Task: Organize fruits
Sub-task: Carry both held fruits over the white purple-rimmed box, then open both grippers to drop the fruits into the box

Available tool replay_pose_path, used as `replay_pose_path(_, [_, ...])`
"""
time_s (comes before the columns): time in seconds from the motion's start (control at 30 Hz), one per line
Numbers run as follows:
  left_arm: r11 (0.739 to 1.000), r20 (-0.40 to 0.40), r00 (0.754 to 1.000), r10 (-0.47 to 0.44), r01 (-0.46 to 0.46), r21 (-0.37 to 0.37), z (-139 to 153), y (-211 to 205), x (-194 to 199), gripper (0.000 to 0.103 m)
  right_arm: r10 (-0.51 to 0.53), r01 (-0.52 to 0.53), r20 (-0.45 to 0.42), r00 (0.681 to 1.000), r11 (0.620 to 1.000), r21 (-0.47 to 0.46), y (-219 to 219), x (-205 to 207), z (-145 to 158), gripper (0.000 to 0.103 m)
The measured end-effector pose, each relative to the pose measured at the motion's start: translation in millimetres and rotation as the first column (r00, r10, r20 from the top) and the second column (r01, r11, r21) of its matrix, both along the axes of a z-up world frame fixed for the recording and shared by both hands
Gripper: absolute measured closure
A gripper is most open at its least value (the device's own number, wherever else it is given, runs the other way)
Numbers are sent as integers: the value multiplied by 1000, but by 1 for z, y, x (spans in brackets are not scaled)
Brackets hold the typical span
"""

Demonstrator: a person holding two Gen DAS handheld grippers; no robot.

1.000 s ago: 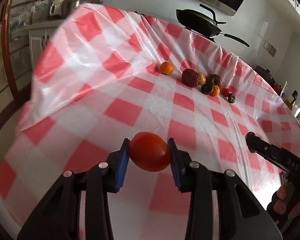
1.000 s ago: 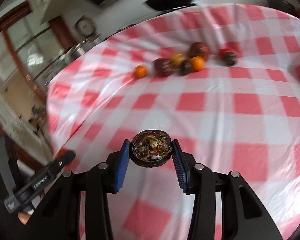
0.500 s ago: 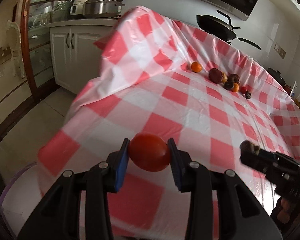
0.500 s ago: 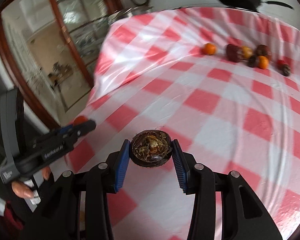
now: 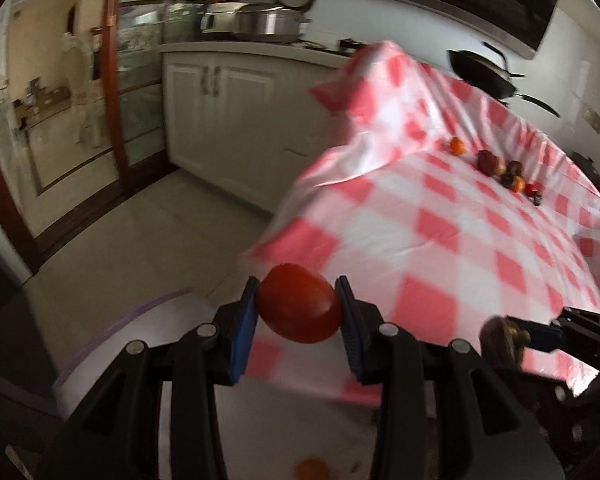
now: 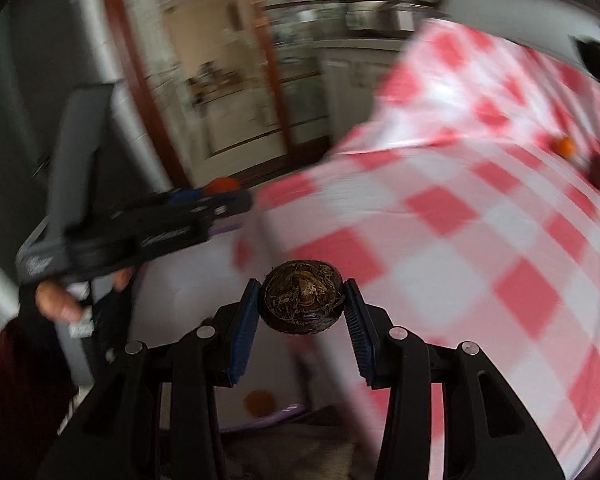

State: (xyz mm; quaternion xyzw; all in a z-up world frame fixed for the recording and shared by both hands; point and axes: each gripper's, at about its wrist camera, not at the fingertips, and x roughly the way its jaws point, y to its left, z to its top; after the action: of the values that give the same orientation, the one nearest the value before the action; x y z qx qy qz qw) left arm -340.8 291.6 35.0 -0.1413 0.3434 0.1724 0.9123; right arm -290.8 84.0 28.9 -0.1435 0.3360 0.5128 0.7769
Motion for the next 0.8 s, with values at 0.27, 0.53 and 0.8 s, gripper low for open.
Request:
replay_pose_path(0.27, [989,-127,982,143,-148,-30,-54,48,-37,64,280,-273,8,960,943,-188,64,-63,-50,60])
replay_pose_path(0.53, [966,-394,894,212,-252,-54,-134,77,-23,64,343,-359,-119,932,824,-437,122,-76,-139,60])
replay_pose_path(0.8, [953,-524,828,199,-288,-94,-190,94,-24,64,303,-360,-195,933,753,-551,133,-72,-177,60])
